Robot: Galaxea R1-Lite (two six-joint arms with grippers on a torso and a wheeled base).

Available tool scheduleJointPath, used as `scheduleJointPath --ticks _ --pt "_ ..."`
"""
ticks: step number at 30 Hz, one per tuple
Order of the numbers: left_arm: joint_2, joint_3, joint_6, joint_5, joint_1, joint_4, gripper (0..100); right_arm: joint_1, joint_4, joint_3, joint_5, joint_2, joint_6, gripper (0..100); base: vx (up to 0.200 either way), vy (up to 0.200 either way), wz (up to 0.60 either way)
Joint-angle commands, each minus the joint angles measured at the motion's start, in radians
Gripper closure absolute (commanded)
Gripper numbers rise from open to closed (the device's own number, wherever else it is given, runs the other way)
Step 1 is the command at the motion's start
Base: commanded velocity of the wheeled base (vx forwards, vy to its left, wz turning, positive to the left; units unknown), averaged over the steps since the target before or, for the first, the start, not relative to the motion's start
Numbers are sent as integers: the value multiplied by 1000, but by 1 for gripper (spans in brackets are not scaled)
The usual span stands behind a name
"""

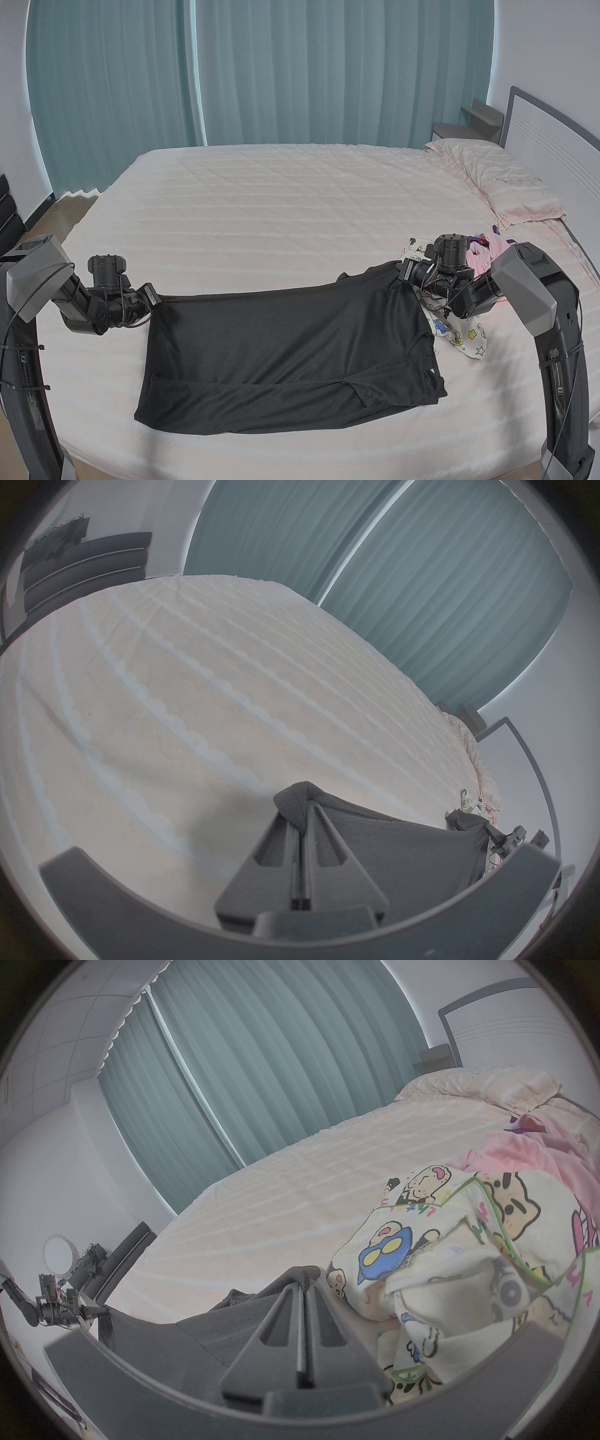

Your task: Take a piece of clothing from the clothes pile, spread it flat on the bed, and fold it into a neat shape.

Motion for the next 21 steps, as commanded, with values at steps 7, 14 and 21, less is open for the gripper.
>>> scheduleJointPath --ticks 7,14,21 --pt "-49 17 2 -1 17 4 100 12 -23 0 0 4 -1 100 0 0 0" --pt "-40 40 7 -1 15 -2 100 3 -34 45 3 -40 3 100 0 0 0" --pt "-59 72 10 -2 17 -4 100 -9 -43 164 39 -129 10 100 0 0 0"
